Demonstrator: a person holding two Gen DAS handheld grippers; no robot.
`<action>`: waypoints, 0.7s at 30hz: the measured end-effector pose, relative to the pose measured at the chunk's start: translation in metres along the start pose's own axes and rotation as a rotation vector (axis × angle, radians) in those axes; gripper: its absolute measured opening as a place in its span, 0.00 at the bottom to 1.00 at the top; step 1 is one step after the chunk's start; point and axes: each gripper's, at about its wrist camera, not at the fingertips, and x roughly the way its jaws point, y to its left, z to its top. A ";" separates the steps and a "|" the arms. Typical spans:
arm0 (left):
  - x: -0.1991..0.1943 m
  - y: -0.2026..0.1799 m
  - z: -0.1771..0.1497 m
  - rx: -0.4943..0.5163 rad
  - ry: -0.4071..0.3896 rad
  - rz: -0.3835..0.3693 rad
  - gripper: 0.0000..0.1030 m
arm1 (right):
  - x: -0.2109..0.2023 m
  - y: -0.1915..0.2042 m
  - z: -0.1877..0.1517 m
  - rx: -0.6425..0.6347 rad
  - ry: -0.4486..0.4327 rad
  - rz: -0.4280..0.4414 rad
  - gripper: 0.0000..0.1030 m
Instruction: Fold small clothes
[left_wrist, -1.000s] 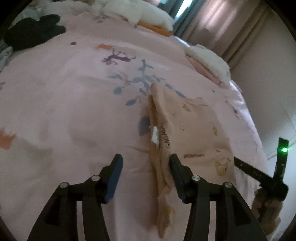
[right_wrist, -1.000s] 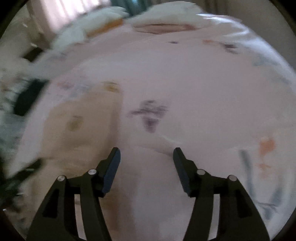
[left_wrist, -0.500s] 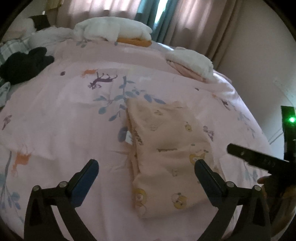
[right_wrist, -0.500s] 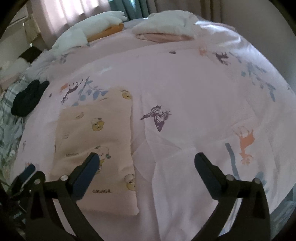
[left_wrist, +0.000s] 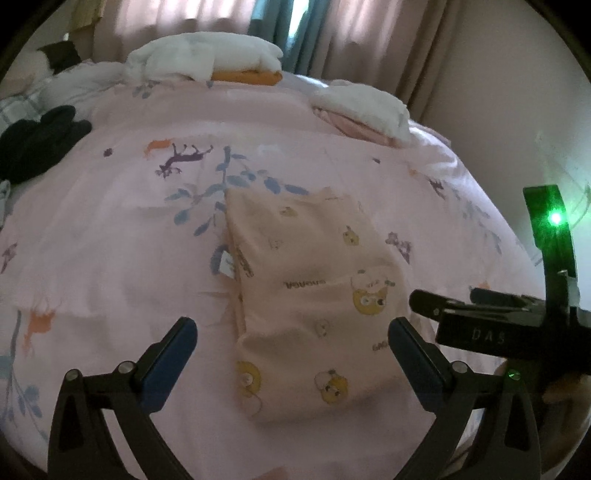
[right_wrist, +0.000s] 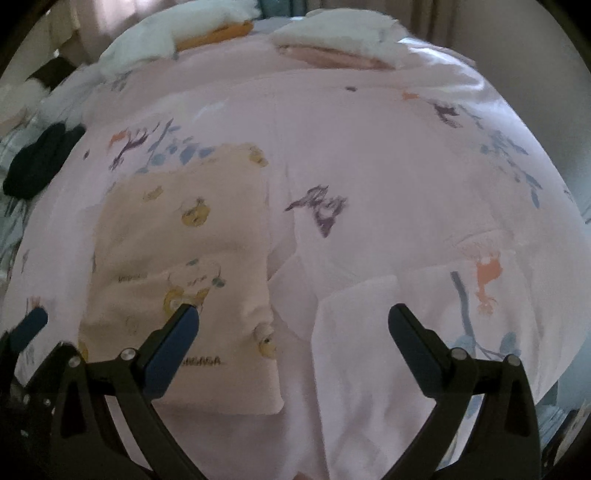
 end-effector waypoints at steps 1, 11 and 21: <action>0.001 -0.001 0.000 0.006 0.005 0.006 0.99 | 0.000 0.000 -0.001 -0.003 0.002 0.001 1.00; -0.008 -0.004 0.004 -0.008 -0.062 0.037 0.99 | 0.006 -0.014 -0.002 0.061 0.018 -0.050 1.00; -0.006 -0.014 0.002 0.016 -0.035 -0.007 0.99 | 0.013 -0.011 -0.001 0.054 0.037 -0.044 1.00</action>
